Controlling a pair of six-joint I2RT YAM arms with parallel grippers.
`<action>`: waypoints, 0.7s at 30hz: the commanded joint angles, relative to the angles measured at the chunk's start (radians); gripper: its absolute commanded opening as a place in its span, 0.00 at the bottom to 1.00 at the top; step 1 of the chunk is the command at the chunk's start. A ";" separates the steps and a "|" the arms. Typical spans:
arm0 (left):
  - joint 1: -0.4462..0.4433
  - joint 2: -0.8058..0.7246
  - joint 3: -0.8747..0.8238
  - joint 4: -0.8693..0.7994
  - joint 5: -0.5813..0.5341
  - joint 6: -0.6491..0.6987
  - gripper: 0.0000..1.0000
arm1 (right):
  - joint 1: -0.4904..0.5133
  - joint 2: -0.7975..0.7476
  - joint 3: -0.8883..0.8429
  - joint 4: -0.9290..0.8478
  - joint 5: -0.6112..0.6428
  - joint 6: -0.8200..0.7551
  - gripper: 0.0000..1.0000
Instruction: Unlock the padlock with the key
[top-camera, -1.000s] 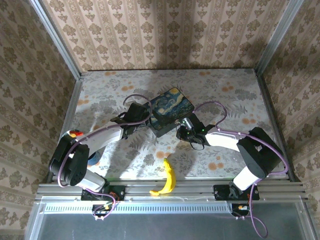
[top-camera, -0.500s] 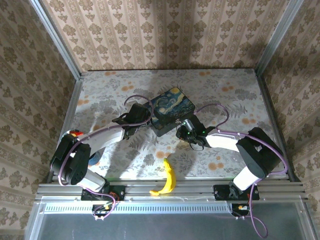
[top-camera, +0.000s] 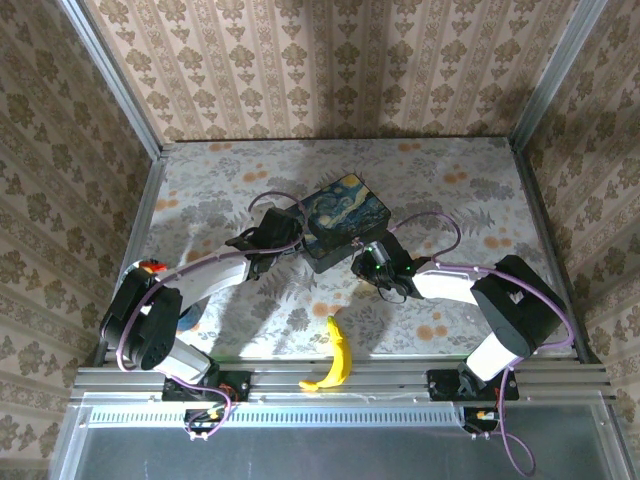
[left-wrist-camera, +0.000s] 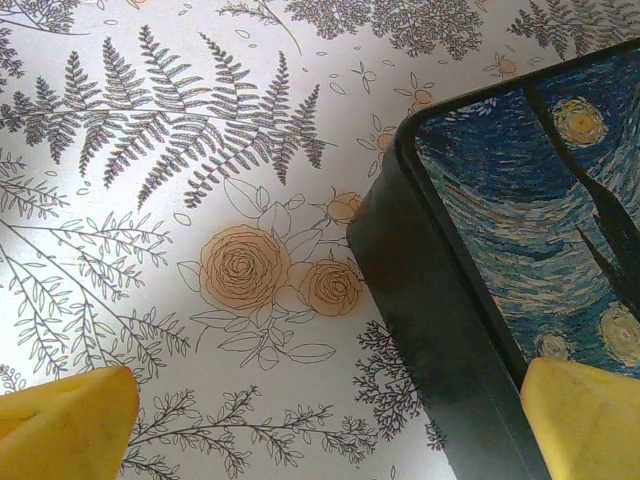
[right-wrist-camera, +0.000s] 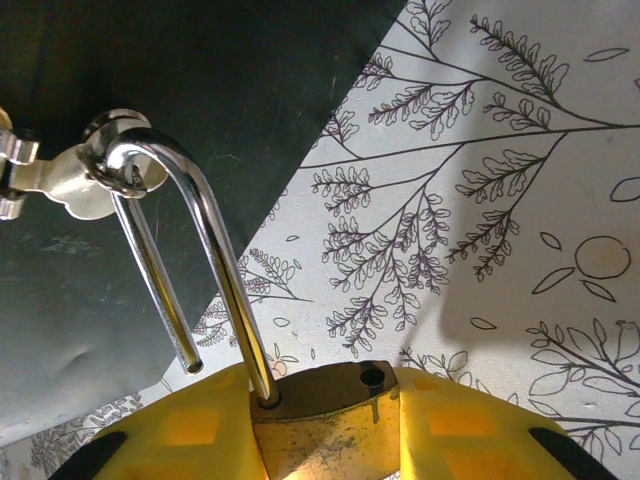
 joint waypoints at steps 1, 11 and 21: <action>-0.018 0.050 -0.039 -0.093 0.033 0.009 1.00 | 0.008 0.002 -0.005 0.047 0.039 0.035 0.00; -0.020 0.065 -0.041 -0.083 0.046 0.007 1.00 | 0.008 0.012 -0.003 0.067 0.068 0.048 0.00; -0.043 -0.078 -0.036 -0.070 0.034 0.016 1.00 | 0.007 0.011 0.002 0.063 0.075 0.048 0.00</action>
